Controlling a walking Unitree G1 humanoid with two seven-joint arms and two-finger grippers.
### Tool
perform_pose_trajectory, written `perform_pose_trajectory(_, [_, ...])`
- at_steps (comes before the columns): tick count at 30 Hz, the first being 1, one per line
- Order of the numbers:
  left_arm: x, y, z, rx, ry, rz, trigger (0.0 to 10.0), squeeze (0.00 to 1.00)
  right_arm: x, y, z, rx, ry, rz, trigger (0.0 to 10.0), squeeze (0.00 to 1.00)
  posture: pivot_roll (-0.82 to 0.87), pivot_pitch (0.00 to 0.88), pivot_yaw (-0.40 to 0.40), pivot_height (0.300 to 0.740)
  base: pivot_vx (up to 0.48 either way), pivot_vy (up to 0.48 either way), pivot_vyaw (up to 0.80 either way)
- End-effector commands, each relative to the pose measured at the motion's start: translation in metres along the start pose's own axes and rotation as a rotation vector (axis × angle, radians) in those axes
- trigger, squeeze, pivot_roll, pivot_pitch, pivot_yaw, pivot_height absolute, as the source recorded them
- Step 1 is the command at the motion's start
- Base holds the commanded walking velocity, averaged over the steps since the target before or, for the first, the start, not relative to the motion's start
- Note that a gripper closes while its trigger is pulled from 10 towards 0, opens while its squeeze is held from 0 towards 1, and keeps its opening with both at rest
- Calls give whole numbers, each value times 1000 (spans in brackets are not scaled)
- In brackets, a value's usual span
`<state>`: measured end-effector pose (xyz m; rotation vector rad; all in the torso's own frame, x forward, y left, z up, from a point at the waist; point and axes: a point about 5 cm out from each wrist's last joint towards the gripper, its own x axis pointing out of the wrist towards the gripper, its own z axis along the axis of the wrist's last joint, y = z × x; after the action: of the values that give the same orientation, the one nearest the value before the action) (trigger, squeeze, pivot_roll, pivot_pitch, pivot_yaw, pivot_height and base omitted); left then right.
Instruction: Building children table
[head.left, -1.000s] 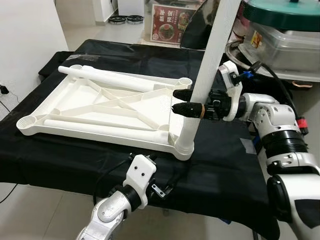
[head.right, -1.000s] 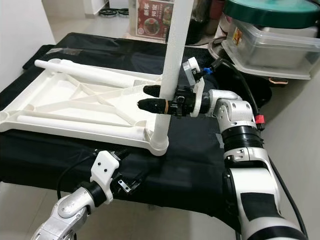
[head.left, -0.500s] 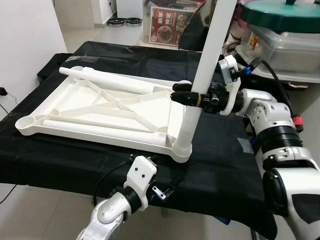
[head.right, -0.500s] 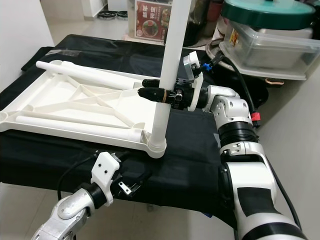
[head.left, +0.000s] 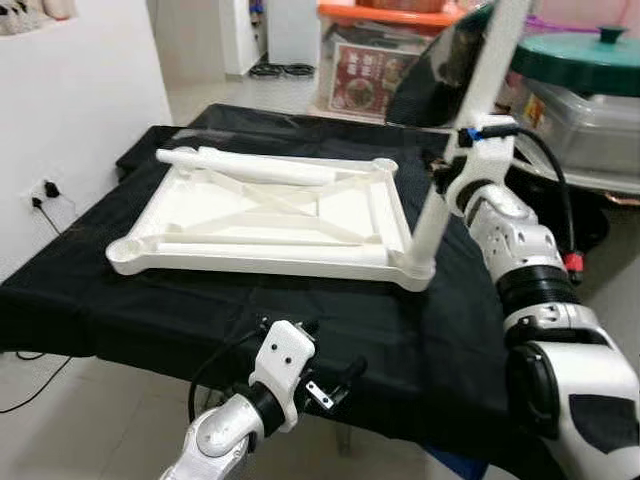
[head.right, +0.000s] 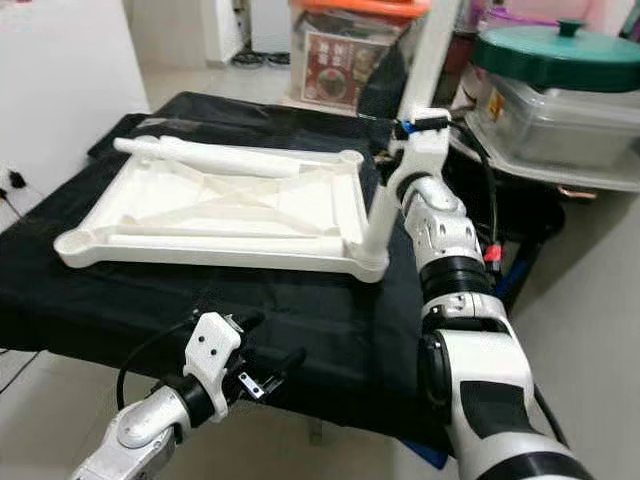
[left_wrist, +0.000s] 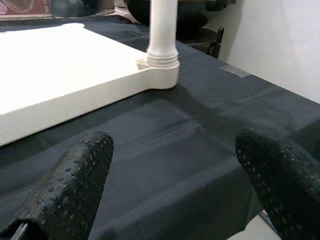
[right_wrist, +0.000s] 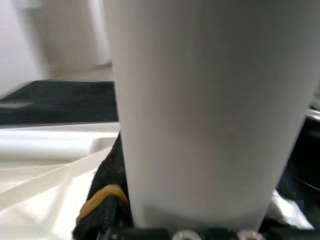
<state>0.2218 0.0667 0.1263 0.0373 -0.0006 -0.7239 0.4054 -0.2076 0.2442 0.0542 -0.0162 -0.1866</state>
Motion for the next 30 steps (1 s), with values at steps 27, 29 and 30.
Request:
perform_pose_trajectory(27, [0,-1,-4,9,16,2,10000,0,-43,44,-2,-11,122,1162,10000,1000,142,49,-85,740,0,0,0])
perform_pose_trajectory(29, [0,-1,-4,9,17,1,10000,0,-48,38,8,18,70,1282,10000,1000,143,48,-88,740,0,0,0])
perform_pose_trajectory(30, [0,-1,-4,9,17,1,10000,0,-48,38,8,18,70,1282,10000,1000,143,48,-88,740,0,0,0])
